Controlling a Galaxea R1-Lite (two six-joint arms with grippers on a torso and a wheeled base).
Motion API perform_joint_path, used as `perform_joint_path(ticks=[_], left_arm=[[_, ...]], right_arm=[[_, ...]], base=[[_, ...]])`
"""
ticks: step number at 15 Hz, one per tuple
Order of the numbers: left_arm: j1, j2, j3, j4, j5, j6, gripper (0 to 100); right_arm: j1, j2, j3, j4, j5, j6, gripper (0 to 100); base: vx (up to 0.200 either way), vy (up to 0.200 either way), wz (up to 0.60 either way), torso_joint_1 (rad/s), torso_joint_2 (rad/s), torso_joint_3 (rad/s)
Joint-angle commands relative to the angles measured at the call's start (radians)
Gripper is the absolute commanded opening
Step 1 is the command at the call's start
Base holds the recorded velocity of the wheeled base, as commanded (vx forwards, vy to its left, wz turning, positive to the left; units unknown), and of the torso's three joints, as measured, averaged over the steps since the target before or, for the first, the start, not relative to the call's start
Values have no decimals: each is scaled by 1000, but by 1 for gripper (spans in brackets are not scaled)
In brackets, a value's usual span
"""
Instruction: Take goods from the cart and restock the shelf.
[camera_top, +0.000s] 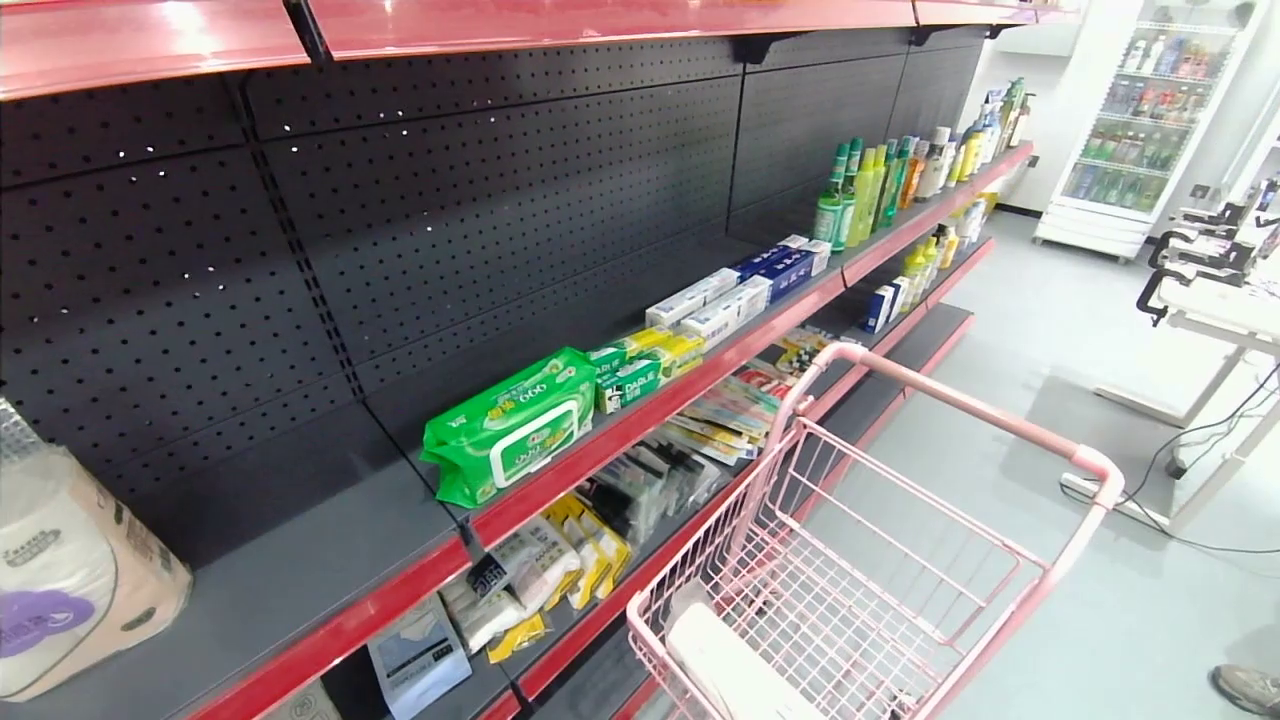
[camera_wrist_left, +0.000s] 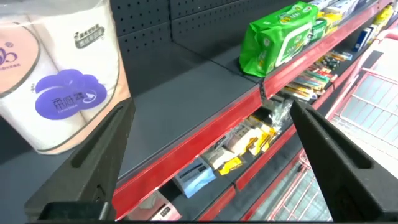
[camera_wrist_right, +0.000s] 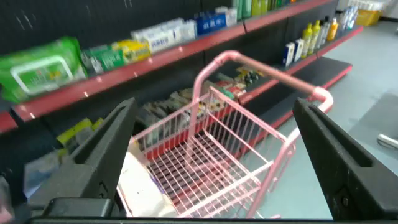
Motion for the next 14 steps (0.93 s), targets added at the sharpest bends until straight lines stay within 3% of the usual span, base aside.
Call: perform_joint_path(ticks=[1, 3, 6, 9, 14], left_arm=[[0, 1, -2, 0, 0, 0, 100], [0, 1, -2, 0, 0, 0, 100], [0, 1, 0, 0, 0, 0, 100], [0, 1, 0, 0, 0, 0, 100], [0, 1, 0, 0, 0, 0, 100]], right_arm=[[27, 668, -465, -2, 29, -71, 100], [32, 986, -502, -31, 35, -137, 100], [198, 1441, -626, -43, -5, -149, 100], [329, 1722, -706, -42, 0, -152, 100], [474, 1877, -691, -42, 41, -192, 100]], base=[[0, 0, 0, 0, 0, 0], [0, 0, 0, 0, 0, 0], [0, 0, 0, 0, 0, 0], [0, 0, 0, 0, 0, 0], [0, 0, 0, 0, 0, 0]])
